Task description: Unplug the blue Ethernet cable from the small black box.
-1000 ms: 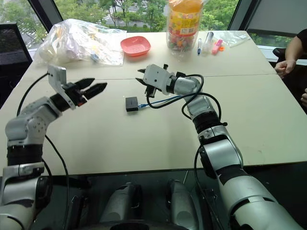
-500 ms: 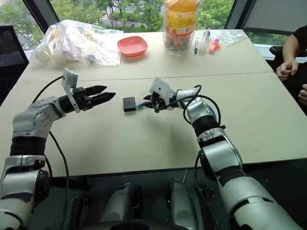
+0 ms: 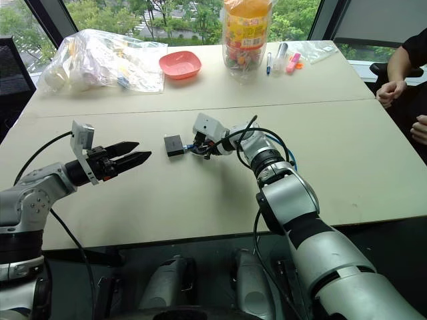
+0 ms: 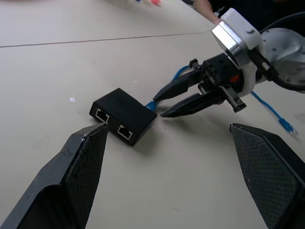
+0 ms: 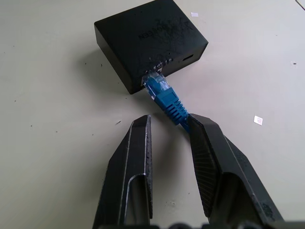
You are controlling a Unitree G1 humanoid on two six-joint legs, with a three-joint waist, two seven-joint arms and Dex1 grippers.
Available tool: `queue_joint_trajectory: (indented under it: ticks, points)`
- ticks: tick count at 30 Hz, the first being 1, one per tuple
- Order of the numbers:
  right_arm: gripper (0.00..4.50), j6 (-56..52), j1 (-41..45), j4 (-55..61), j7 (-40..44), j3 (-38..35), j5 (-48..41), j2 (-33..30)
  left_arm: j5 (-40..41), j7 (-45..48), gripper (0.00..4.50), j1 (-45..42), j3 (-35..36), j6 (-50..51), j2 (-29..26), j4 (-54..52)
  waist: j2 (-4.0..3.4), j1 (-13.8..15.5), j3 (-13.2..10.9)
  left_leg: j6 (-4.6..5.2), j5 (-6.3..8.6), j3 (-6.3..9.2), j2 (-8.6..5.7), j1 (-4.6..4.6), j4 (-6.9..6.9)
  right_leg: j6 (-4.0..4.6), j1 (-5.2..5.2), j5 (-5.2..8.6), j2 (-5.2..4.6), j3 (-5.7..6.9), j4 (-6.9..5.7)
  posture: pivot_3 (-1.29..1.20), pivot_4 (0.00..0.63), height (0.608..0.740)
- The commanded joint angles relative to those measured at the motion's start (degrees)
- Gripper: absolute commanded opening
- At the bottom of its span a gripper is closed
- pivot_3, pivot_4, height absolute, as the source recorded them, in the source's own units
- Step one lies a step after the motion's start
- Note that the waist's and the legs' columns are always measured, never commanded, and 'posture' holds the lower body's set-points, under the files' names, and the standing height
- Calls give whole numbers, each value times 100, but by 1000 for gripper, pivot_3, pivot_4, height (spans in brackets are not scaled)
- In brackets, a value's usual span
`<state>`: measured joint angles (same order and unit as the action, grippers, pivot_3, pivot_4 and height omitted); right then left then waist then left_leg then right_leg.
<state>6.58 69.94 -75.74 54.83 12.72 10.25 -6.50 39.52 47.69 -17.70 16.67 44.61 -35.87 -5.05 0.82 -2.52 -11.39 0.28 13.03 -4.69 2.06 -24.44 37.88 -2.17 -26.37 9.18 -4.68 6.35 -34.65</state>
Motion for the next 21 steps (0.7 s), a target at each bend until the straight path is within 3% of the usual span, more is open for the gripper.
queue_joint_trajectory:
  ticks: [1,2,11,14,18,21]
  points:
    - [2516,73,111,-34,-125,-41,108,109,163,-119,4269,132,234,-26,-16,-248,0,1,0,0,0,0,0,0,0,0,0,0,0,0,-1,0,150,740]
    - [2981,138,123,-33,-164,-23,147,118,175,-137,4269,171,242,-23,-4,-275,0,2,0,0,0,0,0,-1,0,-1,-2,0,0,0,-1,0,150,740]
    - [2981,42,136,-155,-249,65,446,300,141,-311,4269,34,59,-103,92,-149,0,4,0,0,0,0,0,-1,0,1,-1,1,0,0,-1,0,150,740]
    - [2135,-229,47,-210,85,97,503,368,105,-363,4269,6,12,-132,130,-144,0,-12,1,0,0,-1,1,3,-1,0,0,0,1,0,-2,0,150,740]
    - [38,-348,-34,-192,493,114,519,331,127,-418,4269,65,60,-135,125,-205,0,1,2,0,0,-1,4,10,0,-1,2,1,3,0,-14,0,150,740]
    - [38,-214,-90,-127,532,121,537,227,162,-440,4269,81,149,-127,92,-143,0,6,2,-1,0,1,3,12,3,2,2,3,1,0,-20,0,150,740]
